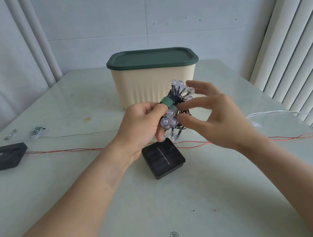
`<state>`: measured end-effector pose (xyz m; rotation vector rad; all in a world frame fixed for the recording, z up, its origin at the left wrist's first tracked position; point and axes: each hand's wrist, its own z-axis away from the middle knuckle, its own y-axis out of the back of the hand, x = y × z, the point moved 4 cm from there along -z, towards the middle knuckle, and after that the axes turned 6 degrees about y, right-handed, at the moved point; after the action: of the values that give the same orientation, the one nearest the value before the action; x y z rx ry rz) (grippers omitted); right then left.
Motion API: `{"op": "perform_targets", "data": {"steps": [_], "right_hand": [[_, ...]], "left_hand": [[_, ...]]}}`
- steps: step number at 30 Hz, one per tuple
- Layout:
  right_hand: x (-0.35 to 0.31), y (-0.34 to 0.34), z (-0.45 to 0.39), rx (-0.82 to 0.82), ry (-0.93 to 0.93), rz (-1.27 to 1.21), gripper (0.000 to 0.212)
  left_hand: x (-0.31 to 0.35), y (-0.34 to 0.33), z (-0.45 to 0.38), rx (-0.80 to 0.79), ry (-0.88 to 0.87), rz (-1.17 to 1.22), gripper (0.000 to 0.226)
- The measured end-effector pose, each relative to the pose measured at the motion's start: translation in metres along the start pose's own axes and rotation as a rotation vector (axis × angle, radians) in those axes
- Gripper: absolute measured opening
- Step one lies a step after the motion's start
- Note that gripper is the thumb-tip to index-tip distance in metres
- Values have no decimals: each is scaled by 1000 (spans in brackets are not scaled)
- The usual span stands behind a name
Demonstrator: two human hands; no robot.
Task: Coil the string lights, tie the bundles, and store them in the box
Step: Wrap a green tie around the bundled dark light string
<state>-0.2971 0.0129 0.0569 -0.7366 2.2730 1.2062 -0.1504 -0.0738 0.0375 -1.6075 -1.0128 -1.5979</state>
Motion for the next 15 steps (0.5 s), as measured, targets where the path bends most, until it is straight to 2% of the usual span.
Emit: {"op": "perform_targets", "data": {"steps": [4,9,15], "right_hand": [[2,-8,1,-116,-11,-27,13],[3,-7,0,-32,-58,-143,14],[6,-7,-1,-109,-148,-259,24]], "left_hand": [[1,-3,3,-22,0,-3,26],[3,-6,5,-58,-11,19,23],[-1,-5,1,-30,-35,-46,15]]}}
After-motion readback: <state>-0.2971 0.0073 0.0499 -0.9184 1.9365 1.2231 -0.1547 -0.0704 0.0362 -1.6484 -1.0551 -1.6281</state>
